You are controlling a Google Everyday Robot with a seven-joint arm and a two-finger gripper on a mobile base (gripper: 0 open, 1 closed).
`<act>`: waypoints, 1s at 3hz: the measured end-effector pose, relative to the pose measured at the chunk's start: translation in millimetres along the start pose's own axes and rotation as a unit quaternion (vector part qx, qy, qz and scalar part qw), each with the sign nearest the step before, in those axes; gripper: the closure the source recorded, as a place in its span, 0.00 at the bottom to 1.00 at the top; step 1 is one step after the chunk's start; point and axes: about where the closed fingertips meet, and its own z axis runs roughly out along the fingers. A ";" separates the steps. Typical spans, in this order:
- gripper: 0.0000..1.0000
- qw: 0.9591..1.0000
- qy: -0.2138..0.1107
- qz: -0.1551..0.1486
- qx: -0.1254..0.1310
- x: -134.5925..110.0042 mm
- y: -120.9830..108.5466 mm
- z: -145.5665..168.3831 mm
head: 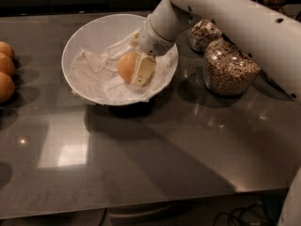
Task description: Pick orange from white bowl
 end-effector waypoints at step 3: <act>0.40 0.999 -0.009 -0.003 -0.031 -3.8 11.4 28.5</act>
Offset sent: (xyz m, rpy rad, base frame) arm -0.0072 0.0256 -0.0352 0.0066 0.0739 0.0598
